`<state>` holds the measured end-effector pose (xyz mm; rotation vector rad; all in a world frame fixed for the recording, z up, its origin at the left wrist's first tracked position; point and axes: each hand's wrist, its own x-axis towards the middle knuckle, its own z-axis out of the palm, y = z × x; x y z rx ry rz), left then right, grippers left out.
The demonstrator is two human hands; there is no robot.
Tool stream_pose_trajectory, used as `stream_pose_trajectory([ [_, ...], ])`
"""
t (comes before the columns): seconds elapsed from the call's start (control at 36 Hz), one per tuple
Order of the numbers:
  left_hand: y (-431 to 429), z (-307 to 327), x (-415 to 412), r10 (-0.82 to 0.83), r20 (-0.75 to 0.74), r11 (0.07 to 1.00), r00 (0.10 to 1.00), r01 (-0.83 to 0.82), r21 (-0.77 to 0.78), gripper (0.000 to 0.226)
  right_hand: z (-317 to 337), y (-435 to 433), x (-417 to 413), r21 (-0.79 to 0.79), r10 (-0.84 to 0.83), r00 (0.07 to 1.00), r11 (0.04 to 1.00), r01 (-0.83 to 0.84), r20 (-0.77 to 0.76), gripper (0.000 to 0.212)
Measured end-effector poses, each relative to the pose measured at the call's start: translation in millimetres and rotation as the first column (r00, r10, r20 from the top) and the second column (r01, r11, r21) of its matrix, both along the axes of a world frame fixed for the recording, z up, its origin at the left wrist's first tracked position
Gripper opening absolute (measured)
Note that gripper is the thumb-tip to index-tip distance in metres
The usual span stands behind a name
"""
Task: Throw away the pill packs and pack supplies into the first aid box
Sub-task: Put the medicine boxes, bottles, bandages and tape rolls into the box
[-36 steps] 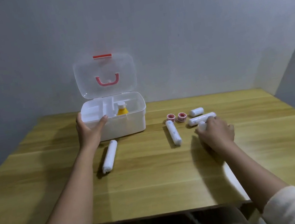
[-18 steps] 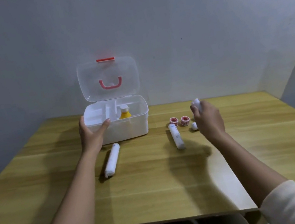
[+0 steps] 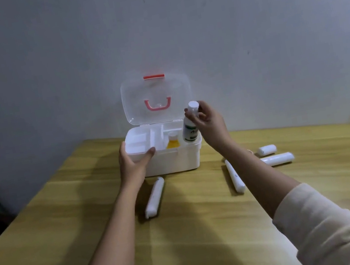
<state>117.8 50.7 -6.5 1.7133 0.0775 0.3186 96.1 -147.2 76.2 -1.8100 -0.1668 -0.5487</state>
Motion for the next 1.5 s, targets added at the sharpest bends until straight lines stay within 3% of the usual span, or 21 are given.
stream_pose_trajectory([
  [0.08,1,-1,0,-0.005,-0.001,1.000,1.000,0.005,-0.003,0.096,-6,2,5,-0.118,0.015,0.999,0.993,-0.020,-0.046,0.028],
  [0.22,1,-1,-2,-0.003,0.004,1.000,1.000,0.003,0.017,0.095,-20,1,8,-0.257,-0.034,0.998,0.966,0.020,-0.048,0.024],
  [0.69,8,11,-3,-0.032,-0.037,0.993,0.999,0.036,0.114,0.094,-17,1,6,-0.469,-0.110,0.980,0.883,0.021,-0.164,0.031],
  [0.97,9,17,-7,-0.050,-0.045,0.982,0.998,0.058,0.182,0.093,-14,10,1,-0.514,-0.165,0.969,0.856,0.048,-0.183,0.030],
  [1.14,9,17,-7,-0.048,-0.053,0.980,0.997,0.057,0.191,0.095,-25,2,-10,-0.439,-0.202,0.973,0.888,0.135,-0.109,0.045],
  [1.22,8,16,-7,-0.045,-0.045,0.982,0.998,0.052,0.183,0.095,-41,-11,-27,-0.367,-0.327,0.938,0.892,0.265,-0.116,0.042],
  [1.31,8,15,-5,-0.039,-0.043,0.984,0.998,0.046,0.172,0.095,-65,-23,-47,-0.438,-0.460,0.865,0.831,0.342,-0.198,0.044],
  [1.39,9,13,-2,-0.046,-0.045,0.985,0.998,0.053,0.162,0.097,-88,-25,-62,-0.573,-0.521,0.812,0.761,0.304,-0.262,0.046],
  [1.5,11,12,-1,-0.057,-0.052,0.980,0.997,0.065,0.188,0.098,-102,-11,-78,-0.619,-0.524,0.803,0.740,0.264,-0.283,0.050],
])
